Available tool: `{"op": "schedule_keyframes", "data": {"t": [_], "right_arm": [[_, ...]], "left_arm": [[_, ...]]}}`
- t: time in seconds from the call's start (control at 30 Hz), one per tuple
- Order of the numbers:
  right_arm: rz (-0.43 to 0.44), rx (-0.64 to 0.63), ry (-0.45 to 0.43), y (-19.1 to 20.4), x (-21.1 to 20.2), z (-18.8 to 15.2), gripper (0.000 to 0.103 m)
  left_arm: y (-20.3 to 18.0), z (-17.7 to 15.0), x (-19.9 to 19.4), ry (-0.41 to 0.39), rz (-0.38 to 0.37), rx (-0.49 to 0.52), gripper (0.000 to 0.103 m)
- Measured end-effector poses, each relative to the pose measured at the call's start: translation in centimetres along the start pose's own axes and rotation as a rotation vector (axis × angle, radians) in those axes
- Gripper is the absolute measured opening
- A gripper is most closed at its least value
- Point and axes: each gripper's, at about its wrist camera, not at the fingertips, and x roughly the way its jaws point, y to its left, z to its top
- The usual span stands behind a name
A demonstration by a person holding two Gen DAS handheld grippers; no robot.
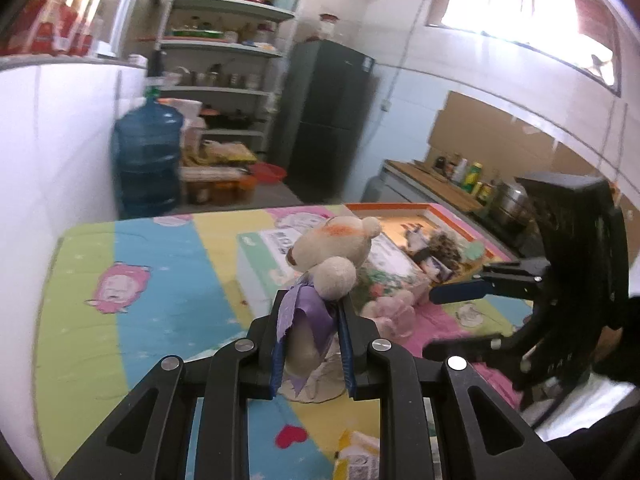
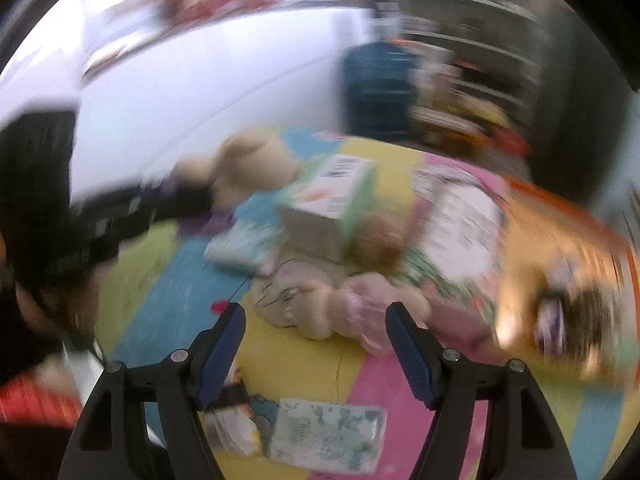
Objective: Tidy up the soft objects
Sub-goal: 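Grasp the purple-dress teddy bear with the left gripper while the right grasps the pink-dress bear, then carry both teddy bears with both grippers over the orange box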
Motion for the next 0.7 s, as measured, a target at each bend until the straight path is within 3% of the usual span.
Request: {"op": "schedule_keyframes", "data": {"t": [0.13,0.33,0.53,0.6,0.63,0.7], "right_arm": [[0.103,-0.263,0.107,1.2,1.8,1.5,0.072],[0.194,-0.547,0.229,1.6,4.4,2.8,0.072],[0.203,-0.824,0.354,2.5,7.7,1.8,0.069],[0.196,-0.895,0.366,2.9,8.4,1.2,0.061],[0.191,-0.91,0.364,2.9,8.6,1.1,0.045],[0.198,-0.908,0.367,2.8,8.9,1.2,0.042]], "left_arm": [[-0.3,-0.1,-1.3,-0.015,0.072,0.001,0.023],[-0.5,-0.8,-2.6,-0.023,0.164,-0.048,0.023],[-1.0,-1.7,-3.1,-0.029,0.232,-0.109,0.023],[-1.1,-2.0,-3.3,-0.032,0.256,-0.136,0.023],[-1.1,-2.2,-3.4,-0.033,0.263,-0.145,0.023],[-1.2,-2.5,-3.5,-0.035,0.284,-0.17,0.023]]}}
